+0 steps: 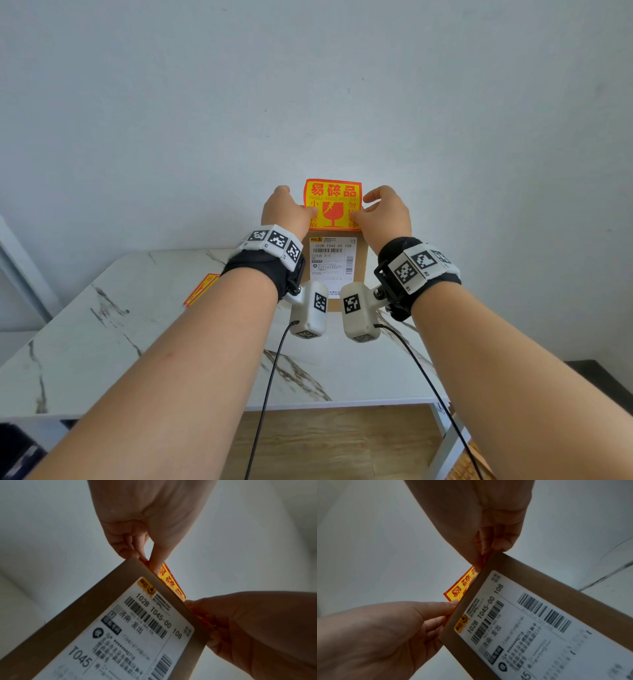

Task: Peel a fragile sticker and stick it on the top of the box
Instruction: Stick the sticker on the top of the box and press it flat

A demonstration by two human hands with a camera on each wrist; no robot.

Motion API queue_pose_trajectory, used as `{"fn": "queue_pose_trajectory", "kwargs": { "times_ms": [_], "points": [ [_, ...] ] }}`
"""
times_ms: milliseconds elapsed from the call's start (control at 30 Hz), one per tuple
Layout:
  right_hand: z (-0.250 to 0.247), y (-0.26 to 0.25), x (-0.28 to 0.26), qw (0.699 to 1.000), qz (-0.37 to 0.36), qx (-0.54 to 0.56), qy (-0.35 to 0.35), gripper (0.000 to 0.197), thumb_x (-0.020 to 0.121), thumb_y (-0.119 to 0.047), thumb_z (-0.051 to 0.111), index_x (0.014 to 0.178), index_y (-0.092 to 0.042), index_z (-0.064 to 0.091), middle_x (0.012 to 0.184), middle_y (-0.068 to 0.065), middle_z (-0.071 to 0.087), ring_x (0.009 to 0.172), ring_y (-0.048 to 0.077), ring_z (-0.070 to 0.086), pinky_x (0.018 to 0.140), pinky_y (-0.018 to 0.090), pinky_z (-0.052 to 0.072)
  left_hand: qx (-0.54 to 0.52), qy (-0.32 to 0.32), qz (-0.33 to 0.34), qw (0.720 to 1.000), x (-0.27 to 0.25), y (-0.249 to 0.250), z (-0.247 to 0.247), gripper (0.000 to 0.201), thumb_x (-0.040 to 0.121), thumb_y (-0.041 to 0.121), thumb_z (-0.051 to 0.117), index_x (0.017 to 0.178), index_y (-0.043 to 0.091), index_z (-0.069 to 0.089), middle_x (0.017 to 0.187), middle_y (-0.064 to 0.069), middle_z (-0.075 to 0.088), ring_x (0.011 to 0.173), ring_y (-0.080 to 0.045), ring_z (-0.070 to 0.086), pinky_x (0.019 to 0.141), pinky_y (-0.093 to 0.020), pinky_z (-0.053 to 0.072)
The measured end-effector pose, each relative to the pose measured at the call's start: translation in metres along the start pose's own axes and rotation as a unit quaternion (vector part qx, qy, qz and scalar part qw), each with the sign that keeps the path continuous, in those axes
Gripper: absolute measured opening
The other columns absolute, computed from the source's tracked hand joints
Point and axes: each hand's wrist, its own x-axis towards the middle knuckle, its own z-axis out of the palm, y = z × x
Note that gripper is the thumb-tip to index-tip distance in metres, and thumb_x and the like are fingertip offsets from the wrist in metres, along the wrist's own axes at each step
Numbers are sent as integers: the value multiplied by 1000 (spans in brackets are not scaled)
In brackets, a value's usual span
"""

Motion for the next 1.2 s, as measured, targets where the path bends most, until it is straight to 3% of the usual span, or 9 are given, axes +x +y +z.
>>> {"fn": "queue_pose_trajectory", "kwargs": {
  "times_ms": [100, 267, 400, 566, 666, 933, 1199],
  "points": [
    [0, 0, 1, 1000, -2, -5, 1, 26, 88, -17, 64, 112, -15, 54, 73, -13, 53, 64, 5, 54, 55, 21, 43, 4, 0, -1, 1000, 0, 0, -1, 70, 87, 28, 66, 146, 6, 34, 138, -13, 56, 127, -29, 54, 99, -34, 43],
    [-2, -1, 1, 1000, 4, -11, -5, 26, 87, -18, 66, 111, -15, 55, 73, -13, 53, 77, 16, 61, 69, 29, 48, 16, 0, 1, 1000, 1, 0, 0, 69, 88, 28, 65, 146, 6, 34, 135, -13, 59, 125, -29, 55, 97, -34, 44],
    [-5, -3, 3, 1000, 6, -15, -16, 22, 87, -18, 68, 104, -17, 55, 74, -12, 55, 78, 17, 61, 63, 25, 45, 20, -2, 4, 1000, 1, 0, 1, 69, 89, 28, 64, 146, 6, 34, 132, -13, 61, 124, -30, 57, 97, -35, 44],
    [-5, -5, 4, 999, 13, -23, -21, 22, 86, -20, 70, 100, -19, 53, 95, 1, 67, 80, 20, 65, 61, 27, 47, 18, -5, 5, 1000, 0, 0, -1, 69, 88, 27, 65, 147, 6, 33, 131, -13, 61, 123, -30, 57, 98, -35, 45],
    [-5, -5, 5, 999, 17, -29, -18, 23, 83, -20, 72, 98, -19, 55, 102, 5, 70, 87, 24, 69, 70, 32, 54, 22, -3, 6, 1000, 0, 0, -1, 67, 89, 26, 64, 145, 4, 35, 131, -13, 62, 124, -30, 57, 98, -35, 45],
    [-3, -8, 5, 998, 16, -54, -15, 23, 82, -19, 72, 99, -19, 55, 104, 7, 70, 91, 25, 69, 77, 38, 57, 48, 6, 11, 999, -3, 4, 1, 56, 89, 22, 65, 136, 2, 43, 123, -13, 64, 117, -30, 60, 92, -36, 47],
    [-3, -8, 1, 997, 0, -71, -14, 28, 83, -14, 66, 110, -15, 58, 105, 6, 68, 87, 22, 64, 70, 29, 48, 100, 23, 33, 994, -4, 6, 5, 43, 87, 22, 66, 123, 5, 48, 117, -13, 66, 108, -31, 64, 75, -32, 46]
  ]
}}
